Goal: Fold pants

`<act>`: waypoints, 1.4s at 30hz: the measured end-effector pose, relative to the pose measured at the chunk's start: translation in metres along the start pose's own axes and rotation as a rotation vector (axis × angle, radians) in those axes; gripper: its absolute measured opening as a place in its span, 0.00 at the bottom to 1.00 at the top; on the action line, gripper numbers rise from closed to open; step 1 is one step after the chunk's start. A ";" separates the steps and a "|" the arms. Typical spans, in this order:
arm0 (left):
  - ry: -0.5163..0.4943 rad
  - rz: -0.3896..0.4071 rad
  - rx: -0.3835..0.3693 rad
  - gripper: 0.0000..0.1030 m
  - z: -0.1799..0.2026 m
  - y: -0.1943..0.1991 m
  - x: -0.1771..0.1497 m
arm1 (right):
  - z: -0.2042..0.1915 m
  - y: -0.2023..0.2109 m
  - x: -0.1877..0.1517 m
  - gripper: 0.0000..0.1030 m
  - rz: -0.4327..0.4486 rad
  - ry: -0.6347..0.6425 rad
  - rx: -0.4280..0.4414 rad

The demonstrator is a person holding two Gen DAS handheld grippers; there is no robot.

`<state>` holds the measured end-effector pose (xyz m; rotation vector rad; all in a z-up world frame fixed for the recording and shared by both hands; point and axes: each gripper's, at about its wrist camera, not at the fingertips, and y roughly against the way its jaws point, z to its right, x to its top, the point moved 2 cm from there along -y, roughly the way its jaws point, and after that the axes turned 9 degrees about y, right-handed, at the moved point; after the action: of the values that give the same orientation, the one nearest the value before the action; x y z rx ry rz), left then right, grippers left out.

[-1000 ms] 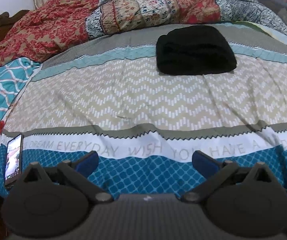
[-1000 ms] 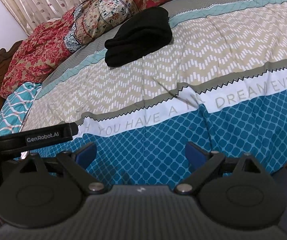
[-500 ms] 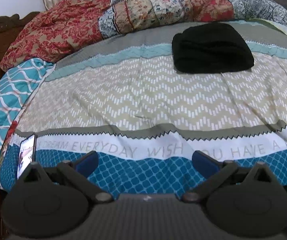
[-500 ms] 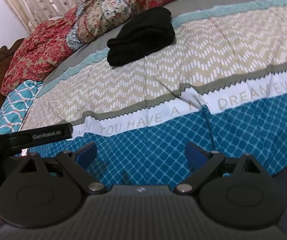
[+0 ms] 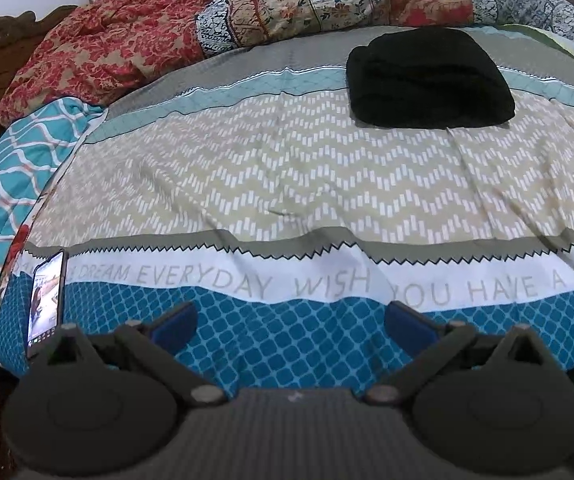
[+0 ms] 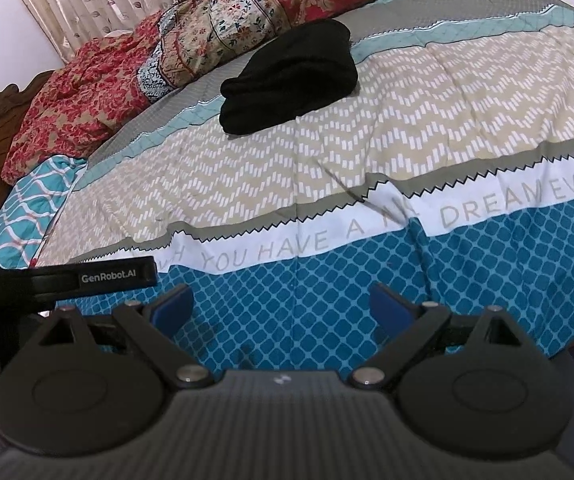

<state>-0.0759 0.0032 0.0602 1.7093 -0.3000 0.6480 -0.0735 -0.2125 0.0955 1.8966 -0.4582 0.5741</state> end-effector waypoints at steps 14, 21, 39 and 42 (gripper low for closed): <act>0.012 -0.007 -0.089 1.00 0.006 0.007 0.002 | 0.003 0.002 0.002 0.94 0.021 -0.006 -0.015; 0.013 -0.020 -0.104 1.00 0.006 0.007 0.002 | 0.005 0.001 0.003 0.94 0.016 -0.008 -0.015; 0.002 -0.035 -0.153 1.00 0.012 0.008 0.000 | 0.008 -0.002 0.003 0.94 0.001 -0.019 -0.015; 0.007 -0.049 -0.157 1.00 0.013 0.006 -0.002 | 0.008 -0.003 0.002 0.94 -0.003 -0.024 -0.015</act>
<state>-0.0772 -0.0109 0.0629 1.5588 -0.2953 0.5791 -0.0686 -0.2193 0.0917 1.8907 -0.4742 0.5456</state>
